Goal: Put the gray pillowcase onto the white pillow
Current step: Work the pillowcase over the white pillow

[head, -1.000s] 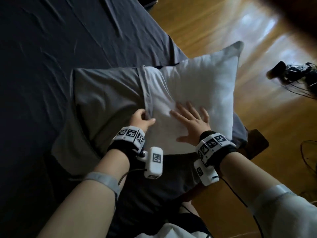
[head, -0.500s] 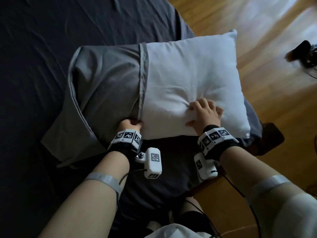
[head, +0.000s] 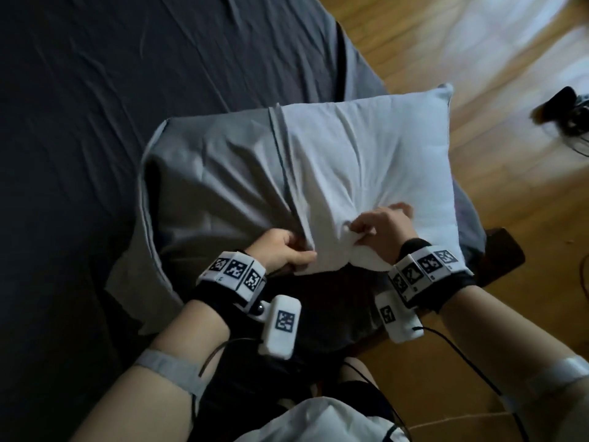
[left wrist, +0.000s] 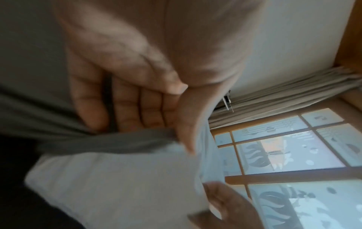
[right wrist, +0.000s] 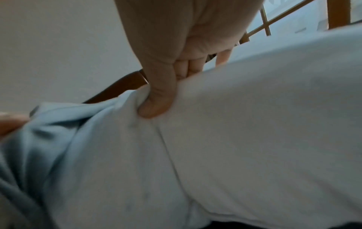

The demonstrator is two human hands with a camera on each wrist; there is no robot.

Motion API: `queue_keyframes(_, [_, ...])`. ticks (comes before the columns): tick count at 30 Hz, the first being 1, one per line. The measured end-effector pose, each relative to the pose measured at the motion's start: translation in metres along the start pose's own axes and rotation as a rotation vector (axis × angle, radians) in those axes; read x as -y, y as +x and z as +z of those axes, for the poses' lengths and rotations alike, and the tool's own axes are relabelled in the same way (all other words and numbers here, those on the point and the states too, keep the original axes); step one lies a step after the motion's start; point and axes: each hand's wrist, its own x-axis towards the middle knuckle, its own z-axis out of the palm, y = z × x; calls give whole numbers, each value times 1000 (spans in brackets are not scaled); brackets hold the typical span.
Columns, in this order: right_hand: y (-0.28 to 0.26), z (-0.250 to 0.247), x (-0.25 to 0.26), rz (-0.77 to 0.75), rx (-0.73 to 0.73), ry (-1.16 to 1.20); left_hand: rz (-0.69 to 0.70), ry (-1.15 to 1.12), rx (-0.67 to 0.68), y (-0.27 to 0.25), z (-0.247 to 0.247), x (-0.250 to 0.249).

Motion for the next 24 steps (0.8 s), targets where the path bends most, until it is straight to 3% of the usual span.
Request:
queue_keyframes(3, [-13, 5, -13, 45, 88, -43, 59, 10, -362, 7, -13, 5])
queue_keyframes(5, [-13, 9, -14, 13, 3, -26, 111, -25, -590, 17, -14, -2])
queue_keyframes(8, [-4, 6, -12, 123, -15, -26, 54, 36, -703, 31, -6, -16])
queue_keyframes(13, [11, 9, -22, 149, 78, -67, -27, 430, -629, 46, -4, -35])
queue_keyframes(19, [17, 18, -35, 135, 100, -19, 122, 225, -327, 59, 32, -53])
queue_keyframes(24, [14, 11, -40, 93, 23, 34, 56, 165, -391, 65, 15, -37])
